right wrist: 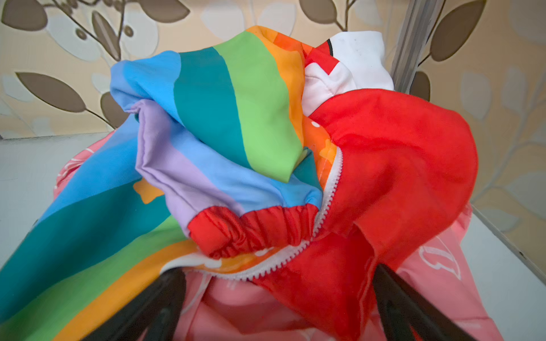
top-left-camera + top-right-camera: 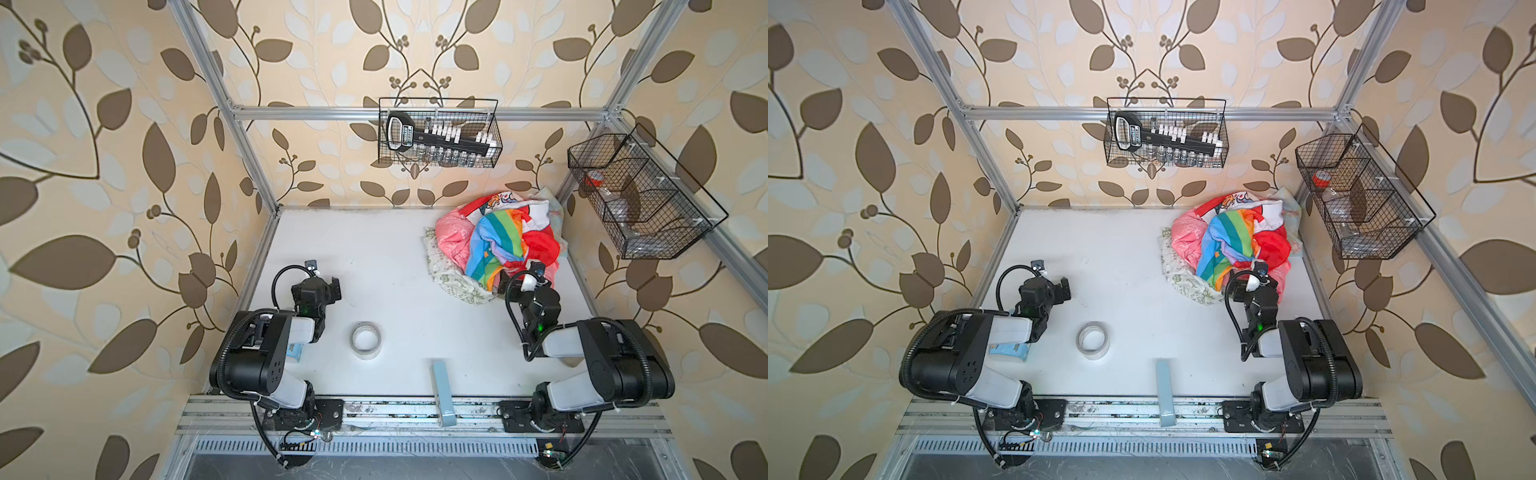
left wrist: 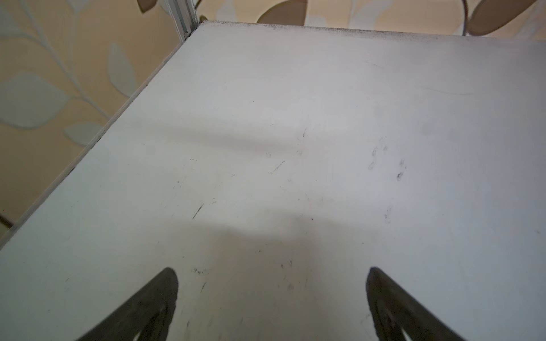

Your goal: Pick out a specific cloth from the pile

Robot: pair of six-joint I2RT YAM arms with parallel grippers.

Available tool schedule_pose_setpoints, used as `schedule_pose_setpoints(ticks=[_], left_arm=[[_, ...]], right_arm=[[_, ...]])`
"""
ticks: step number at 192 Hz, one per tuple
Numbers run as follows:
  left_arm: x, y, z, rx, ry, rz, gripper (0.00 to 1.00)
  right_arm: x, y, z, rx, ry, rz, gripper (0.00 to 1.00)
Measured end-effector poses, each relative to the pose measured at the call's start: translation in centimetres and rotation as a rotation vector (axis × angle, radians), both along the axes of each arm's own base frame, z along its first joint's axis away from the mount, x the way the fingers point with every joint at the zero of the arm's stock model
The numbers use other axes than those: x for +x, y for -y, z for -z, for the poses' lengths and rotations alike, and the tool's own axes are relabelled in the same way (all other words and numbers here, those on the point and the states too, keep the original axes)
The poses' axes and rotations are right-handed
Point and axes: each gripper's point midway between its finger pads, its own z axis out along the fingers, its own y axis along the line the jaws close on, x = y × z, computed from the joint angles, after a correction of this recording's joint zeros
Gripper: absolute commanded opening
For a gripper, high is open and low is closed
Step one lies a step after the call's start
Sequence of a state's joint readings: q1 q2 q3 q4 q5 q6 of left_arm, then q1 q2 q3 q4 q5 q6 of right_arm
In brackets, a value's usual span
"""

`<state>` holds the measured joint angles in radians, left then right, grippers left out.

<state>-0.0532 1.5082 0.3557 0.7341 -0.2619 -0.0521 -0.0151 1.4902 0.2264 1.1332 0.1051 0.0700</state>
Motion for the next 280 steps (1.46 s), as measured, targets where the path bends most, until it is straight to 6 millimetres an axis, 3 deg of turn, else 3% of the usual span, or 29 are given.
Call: schedule_pose_setpoints(ticks=[202,228,242,266,280], left_arm=[[0.0,0.0,0.0,0.000,0.000,0.000,0.99],[-0.4,-0.2,-0.3,0.002,-0.027,-0.012,0.99],[-0.1,-0.3,-1.9,0.003,-0.040,-0.022,0.99],[1.5,-0.1,-7.1,-0.014,0.034,-0.017,0.99],[2.0,0.6,-9.2,-0.039,0.056,0.013,0.99]], right_arm=[[0.0,0.0,0.0,-0.002,-0.001,0.003,0.99],[0.2,-0.9,-0.6,-0.028,-0.047,0.014,0.99],[0.6,-1.3,-2.9,-0.030,-0.025,0.021,0.99],[0.3,-0.9,-6.8,-0.001,0.023,0.055,1.00],[-0.1,-0.7,-8.6,0.025,0.031,0.072,0.99]])
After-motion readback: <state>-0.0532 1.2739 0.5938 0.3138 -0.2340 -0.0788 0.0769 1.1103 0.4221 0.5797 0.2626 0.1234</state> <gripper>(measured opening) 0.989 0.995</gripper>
